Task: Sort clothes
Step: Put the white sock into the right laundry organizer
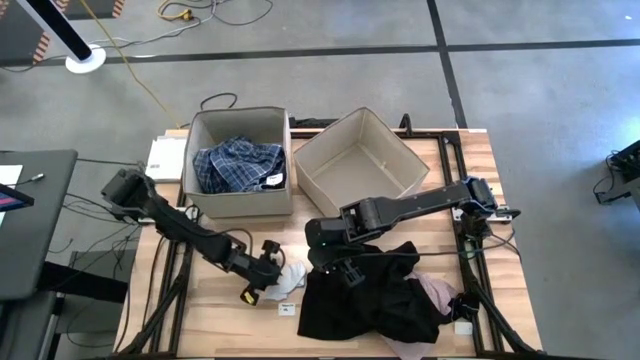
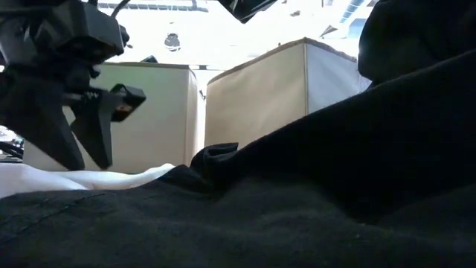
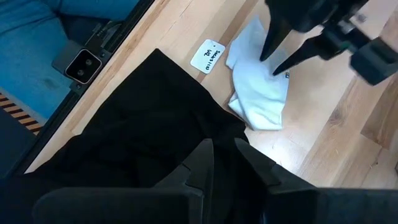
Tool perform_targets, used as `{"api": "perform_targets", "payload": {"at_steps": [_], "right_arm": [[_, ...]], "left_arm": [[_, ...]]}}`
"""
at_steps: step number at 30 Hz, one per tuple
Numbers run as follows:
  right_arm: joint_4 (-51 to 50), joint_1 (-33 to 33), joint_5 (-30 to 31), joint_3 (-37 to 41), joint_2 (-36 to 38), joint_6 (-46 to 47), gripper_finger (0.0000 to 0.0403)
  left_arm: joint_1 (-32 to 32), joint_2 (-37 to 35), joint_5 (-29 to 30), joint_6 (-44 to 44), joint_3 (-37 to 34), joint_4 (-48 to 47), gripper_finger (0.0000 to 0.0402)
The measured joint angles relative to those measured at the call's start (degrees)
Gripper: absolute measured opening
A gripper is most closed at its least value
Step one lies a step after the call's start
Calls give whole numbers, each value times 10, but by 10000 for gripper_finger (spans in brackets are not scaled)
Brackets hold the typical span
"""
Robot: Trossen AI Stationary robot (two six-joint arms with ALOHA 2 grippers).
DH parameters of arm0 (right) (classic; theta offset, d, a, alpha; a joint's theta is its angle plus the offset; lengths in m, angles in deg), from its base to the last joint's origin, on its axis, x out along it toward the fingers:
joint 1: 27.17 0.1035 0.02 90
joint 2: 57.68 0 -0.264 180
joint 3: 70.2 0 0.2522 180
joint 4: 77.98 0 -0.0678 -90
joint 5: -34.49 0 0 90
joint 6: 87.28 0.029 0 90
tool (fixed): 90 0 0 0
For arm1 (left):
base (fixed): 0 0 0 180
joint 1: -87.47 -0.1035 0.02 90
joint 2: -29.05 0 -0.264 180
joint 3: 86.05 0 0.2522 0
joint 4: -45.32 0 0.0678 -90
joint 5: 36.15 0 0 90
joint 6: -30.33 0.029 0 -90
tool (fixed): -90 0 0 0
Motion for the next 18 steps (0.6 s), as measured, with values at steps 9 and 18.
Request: {"api": "perform_targets", "payload": {"at_steps": [9,18], "right_arm": [[0,3,0,0,0,4,78],[0,3,0,0,0,13,78]], "left_arm": [[0,43,-1,9,2,26,29],[4,11,1,37,8,-1,3]]}}
